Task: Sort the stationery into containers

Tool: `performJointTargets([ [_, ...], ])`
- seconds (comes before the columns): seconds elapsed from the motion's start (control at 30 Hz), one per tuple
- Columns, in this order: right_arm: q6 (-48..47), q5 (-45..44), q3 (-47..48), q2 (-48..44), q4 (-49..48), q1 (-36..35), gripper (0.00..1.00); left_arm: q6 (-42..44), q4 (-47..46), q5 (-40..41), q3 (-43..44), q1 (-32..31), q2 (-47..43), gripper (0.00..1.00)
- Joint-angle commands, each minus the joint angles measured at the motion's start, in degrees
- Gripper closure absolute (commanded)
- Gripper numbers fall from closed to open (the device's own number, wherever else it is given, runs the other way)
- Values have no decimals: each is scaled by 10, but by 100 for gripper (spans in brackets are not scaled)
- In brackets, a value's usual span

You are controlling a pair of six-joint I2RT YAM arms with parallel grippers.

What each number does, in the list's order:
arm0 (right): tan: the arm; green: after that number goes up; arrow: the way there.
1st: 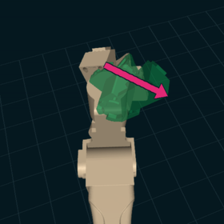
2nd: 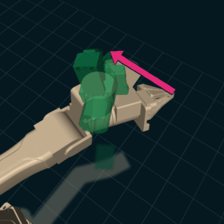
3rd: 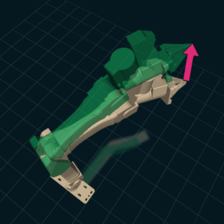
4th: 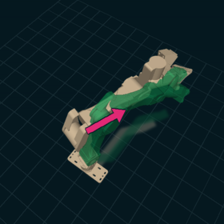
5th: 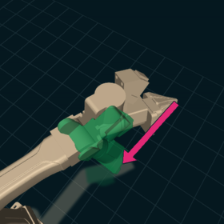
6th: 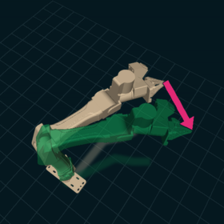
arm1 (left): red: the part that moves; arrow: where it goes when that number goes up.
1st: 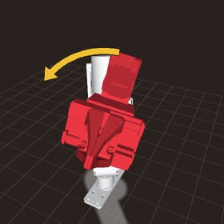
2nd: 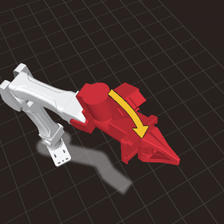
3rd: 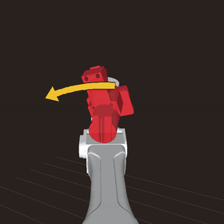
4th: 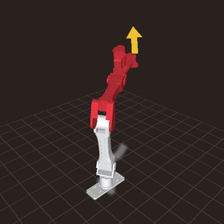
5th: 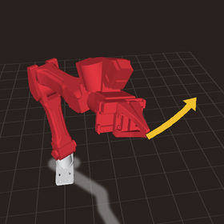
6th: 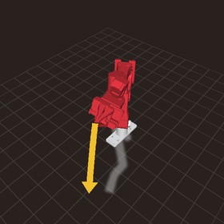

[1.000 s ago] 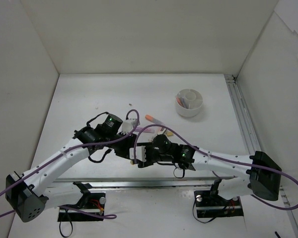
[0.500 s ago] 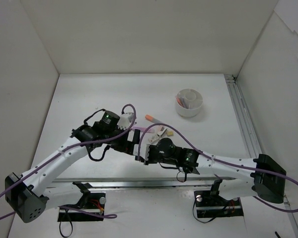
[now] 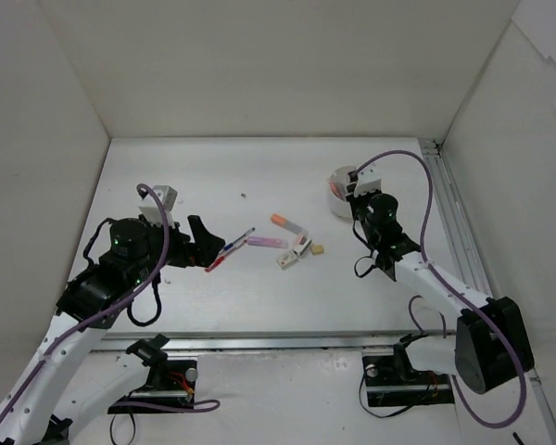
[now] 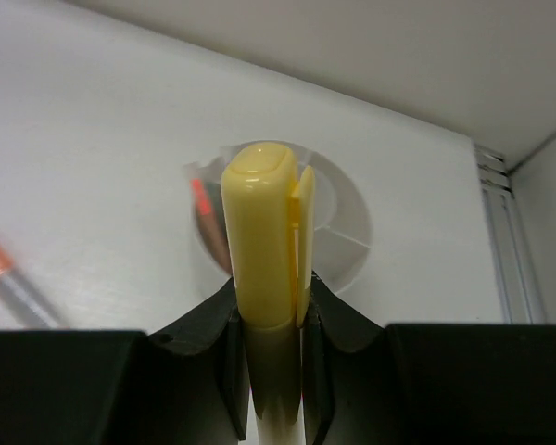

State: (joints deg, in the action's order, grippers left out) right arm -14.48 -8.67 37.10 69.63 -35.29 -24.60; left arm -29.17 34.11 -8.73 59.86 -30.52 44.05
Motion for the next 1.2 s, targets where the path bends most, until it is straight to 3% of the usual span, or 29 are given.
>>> performJointTargets([
  [0.0,44,-9,47,34,-88,65,100,-6,-31,38,-14,13,19,0],
  [0.2,83,48,82,138,-173,145,100,-1,-53,46,-32,24,17,0],
  [0.47,118,54,104,214,-239,162,100,2,-59,62,-47,29,7,0],
  [0.6,167,37,86,256,-374,162,100,2,-69,58,-59,29,-3,0],
  [1.0,209,8,57,379,-598,163,96,1,-71,71,-70,29,-21,0],
  [1.17,221,7,40,384,-610,165,70,0,-68,71,-69,29,-14,0],
])
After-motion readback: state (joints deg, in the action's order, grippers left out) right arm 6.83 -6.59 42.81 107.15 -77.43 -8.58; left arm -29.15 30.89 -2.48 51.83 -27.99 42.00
